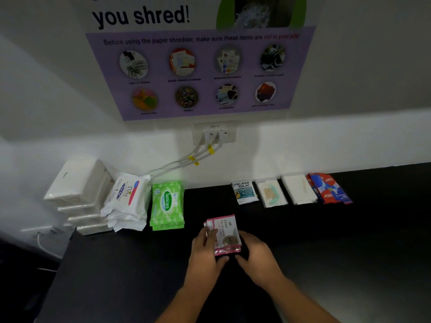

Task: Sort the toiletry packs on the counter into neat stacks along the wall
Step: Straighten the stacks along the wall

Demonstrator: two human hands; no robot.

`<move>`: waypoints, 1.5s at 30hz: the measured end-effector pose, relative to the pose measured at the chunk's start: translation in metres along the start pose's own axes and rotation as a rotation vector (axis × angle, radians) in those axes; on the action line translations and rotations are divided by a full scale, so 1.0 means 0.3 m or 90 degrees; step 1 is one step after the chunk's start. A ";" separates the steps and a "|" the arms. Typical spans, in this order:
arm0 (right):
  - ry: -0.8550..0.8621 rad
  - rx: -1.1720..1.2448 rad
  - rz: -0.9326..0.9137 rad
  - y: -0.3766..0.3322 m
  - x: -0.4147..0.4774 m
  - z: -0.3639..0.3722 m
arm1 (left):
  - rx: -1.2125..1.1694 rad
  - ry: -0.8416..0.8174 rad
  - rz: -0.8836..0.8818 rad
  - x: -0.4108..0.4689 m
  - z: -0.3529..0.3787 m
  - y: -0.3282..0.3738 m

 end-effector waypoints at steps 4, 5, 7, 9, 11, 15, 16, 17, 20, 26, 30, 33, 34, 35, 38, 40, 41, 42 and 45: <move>-0.031 -0.128 -0.011 0.021 0.047 0.028 | -0.008 0.021 0.013 0.042 0.022 -0.006; -0.027 -0.142 -0.016 0.019 0.066 0.022 | -0.009 0.027 0.008 0.055 0.027 -0.010; -0.027 -0.154 -0.015 0.020 0.110 0.010 | -0.005 0.044 0.005 0.087 0.024 -0.005; -0.032 -0.149 -0.003 0.024 0.164 -0.002 | -0.017 0.041 -0.021 0.135 0.018 0.003; -0.031 -0.152 0.011 0.023 0.218 -0.022 | -0.018 0.034 -0.042 0.194 0.013 0.014; -0.017 -0.159 0.036 0.025 0.301 -0.063 | 0.003 0.026 -0.040 0.300 -0.003 0.047; -0.012 -0.146 0.034 0.022 0.316 -0.067 | 0.007 0.029 -0.040 0.324 -0.005 0.049; -0.006 -0.126 0.034 0.019 0.327 -0.070 | 0.010 0.031 -0.042 0.346 -0.005 0.051; 0.009 -0.108 0.041 0.013 0.349 -0.078 | 0.015 0.030 -0.056 0.400 0.000 0.060; 0.010 -0.075 0.050 0.015 0.357 -0.075 | 0.013 0.046 -0.068 0.448 0.005 0.065; -0.003 -0.056 0.069 0.010 0.363 -0.073 | 0.002 0.056 -0.070 0.467 0.011 0.057; -0.012 -0.049 0.088 0.007 0.373 -0.068 | 0.000 0.056 -0.071 0.473 0.015 0.052; -0.017 -0.050 0.095 0.004 0.375 -0.067 | 0.002 0.053 -0.069 0.472 0.016 0.051; -0.023 -0.051 0.100 0.001 0.377 -0.067 | 0.003 0.048 -0.067 0.469 0.016 0.051; -0.021 -0.061 0.106 -0.010 0.381 -0.078 | -0.020 0.033 -0.057 0.442 -0.002 0.060; -0.003 -0.078 0.121 -0.013 0.380 -0.088 | -0.053 0.050 -0.047 0.407 -0.033 0.066; 0.011 -0.090 0.131 -0.017 0.379 -0.093 | -0.071 0.071 -0.037 0.386 -0.056 0.065; 0.030 -0.099 0.139 -0.024 0.379 -0.099 | -0.088 0.092 -0.028 0.361 -0.082 0.061; 0.080 -0.081 0.145 -0.045 0.406 -0.108 | -0.117 0.117 -0.023 0.296 -0.135 0.022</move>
Point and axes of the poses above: each hand's wrist, its own x-axis towards the middle knuckle, its own z-axis out of the palm, y = z × x, the point moved 8 cm from there along x, towards the middle knuckle, and after that the axes turned 13 degrees about -z, right-handed, at the moved point
